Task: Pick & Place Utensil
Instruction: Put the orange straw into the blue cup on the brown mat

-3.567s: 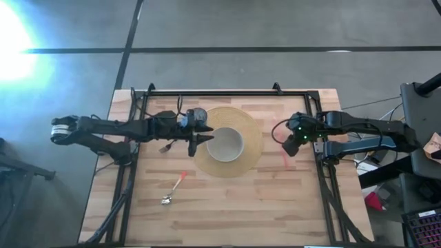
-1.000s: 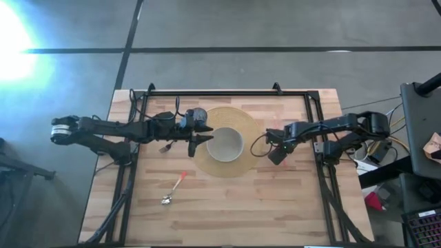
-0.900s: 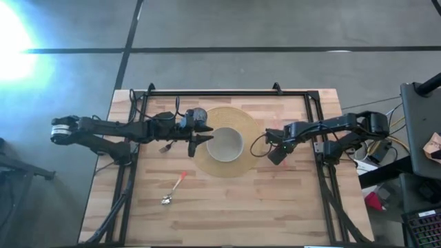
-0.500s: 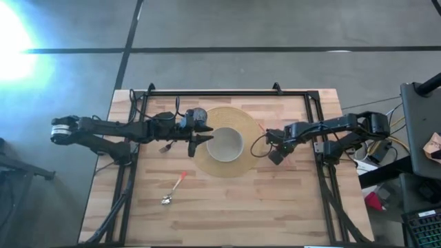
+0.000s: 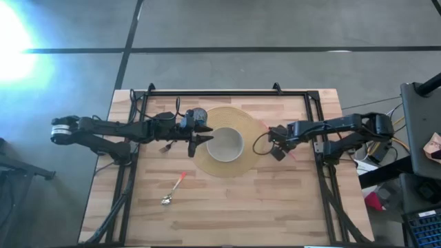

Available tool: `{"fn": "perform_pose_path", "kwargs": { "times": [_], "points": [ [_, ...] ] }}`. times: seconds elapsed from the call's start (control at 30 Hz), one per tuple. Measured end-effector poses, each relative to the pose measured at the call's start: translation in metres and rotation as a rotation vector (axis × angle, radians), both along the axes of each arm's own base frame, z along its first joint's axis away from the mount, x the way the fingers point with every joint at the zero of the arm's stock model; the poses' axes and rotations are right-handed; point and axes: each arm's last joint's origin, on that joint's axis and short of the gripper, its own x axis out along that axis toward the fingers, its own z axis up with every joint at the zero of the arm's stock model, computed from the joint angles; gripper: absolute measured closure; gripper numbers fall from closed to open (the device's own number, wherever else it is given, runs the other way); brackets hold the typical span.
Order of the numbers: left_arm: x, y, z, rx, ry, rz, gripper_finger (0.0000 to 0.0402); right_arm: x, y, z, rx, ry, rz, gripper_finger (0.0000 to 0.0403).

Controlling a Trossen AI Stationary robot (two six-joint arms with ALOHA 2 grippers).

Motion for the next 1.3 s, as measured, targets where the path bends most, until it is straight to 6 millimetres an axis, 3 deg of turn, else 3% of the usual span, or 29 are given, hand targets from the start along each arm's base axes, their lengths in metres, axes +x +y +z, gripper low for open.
{"fn": "perform_pose_path", "kwargs": {
  "times": [0.67,1.03,1.3],
  "points": [
    [0.000,0.000,0.000,-0.001,-0.002,0.001,0.0248,-0.034,0.011,0.072,-0.073,-0.457,0.116,0.0390],
    [0.000,0.001,0.001,0.006,-0.006,0.019,0.0248,-0.012,0.030,0.103,-0.178,-0.834,0.379,0.0390],
    [0.000,0.001,0.003,0.009,-0.037,0.019,0.0248,0.012,0.040,0.111,-0.260,-0.982,0.534,0.0390]
  ]
}}
